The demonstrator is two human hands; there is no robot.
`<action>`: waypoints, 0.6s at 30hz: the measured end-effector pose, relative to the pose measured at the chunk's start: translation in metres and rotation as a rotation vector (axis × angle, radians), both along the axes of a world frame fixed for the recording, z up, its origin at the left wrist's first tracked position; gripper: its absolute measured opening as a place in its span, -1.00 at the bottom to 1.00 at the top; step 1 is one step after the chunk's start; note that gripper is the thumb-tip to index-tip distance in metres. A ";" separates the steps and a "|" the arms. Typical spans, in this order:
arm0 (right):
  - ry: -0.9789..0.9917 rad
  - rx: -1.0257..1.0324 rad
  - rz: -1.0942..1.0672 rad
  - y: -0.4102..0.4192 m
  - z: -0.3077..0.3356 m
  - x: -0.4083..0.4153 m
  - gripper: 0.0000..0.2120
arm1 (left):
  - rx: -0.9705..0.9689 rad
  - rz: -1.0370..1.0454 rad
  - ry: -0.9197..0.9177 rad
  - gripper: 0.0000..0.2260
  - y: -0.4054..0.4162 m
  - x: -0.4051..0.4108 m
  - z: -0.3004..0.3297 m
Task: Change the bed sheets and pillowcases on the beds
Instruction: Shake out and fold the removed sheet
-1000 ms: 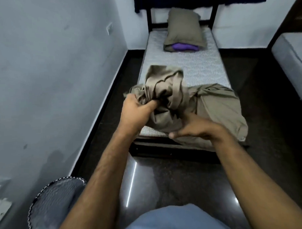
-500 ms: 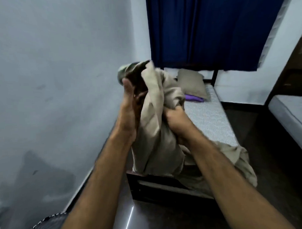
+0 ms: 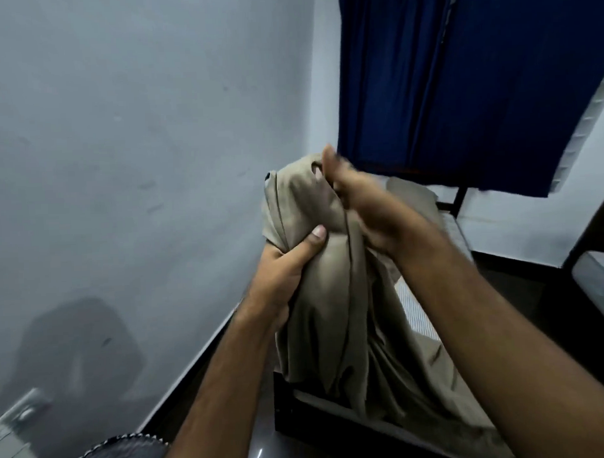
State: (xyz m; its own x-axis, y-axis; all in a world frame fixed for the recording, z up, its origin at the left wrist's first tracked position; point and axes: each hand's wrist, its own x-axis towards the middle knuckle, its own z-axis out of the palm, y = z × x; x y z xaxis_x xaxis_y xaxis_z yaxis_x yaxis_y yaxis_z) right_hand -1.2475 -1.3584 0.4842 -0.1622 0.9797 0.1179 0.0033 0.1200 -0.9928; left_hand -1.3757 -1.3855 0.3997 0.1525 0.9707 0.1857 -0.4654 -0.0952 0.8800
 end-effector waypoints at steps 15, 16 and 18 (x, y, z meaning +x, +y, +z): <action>0.328 -0.254 0.144 -0.061 -0.089 -0.034 -0.55 | 0.191 -0.179 -0.154 -0.35 0.017 -0.040 0.071; 0.418 -0.263 0.150 -0.061 -0.078 -0.040 -0.51 | 0.209 -0.213 -0.129 -0.35 0.018 -0.043 0.075; 0.513 -0.262 0.178 -0.062 -0.057 -0.049 -0.50 | 0.250 -0.225 -0.048 -0.43 0.021 -0.056 0.080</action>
State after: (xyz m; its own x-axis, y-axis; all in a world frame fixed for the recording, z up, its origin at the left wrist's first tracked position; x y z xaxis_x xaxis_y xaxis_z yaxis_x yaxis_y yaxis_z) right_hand -1.2969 -1.4201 0.4277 -0.3123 0.9498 -0.0176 -0.4817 -0.1744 -0.8588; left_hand -1.4316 -1.3649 0.4800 0.3431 0.8374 0.4256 -0.5397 -0.1951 0.8190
